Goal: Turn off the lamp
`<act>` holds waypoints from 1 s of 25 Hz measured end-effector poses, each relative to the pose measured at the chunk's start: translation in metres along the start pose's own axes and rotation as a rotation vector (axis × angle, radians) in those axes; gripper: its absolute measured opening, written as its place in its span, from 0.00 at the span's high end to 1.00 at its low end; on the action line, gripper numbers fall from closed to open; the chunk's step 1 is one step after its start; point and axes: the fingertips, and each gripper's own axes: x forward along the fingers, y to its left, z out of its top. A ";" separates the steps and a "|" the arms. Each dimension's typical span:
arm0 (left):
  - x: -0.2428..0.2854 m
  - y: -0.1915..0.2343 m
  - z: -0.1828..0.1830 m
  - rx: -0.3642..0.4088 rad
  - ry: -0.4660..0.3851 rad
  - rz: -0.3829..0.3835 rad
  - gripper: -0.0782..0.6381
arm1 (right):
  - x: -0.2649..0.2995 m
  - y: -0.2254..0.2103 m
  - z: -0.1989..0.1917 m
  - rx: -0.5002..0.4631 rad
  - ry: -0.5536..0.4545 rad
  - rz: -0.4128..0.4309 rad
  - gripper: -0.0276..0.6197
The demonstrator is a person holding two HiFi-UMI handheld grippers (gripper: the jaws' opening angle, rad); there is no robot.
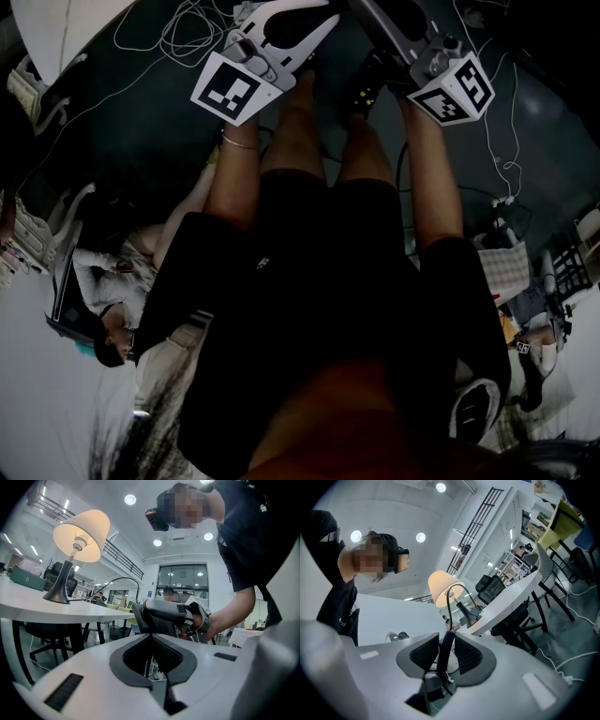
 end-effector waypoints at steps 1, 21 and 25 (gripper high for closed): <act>0.000 0.000 0.000 0.002 0.003 0.001 0.87 | 0.000 0.000 0.000 0.001 0.001 0.000 0.80; 0.000 0.004 -0.011 -0.008 0.039 0.013 0.87 | 0.001 0.008 -0.006 -0.041 0.037 0.042 0.86; 0.001 0.005 -0.019 -0.017 0.057 0.013 0.87 | 0.000 0.006 -0.011 -0.069 0.065 0.029 0.86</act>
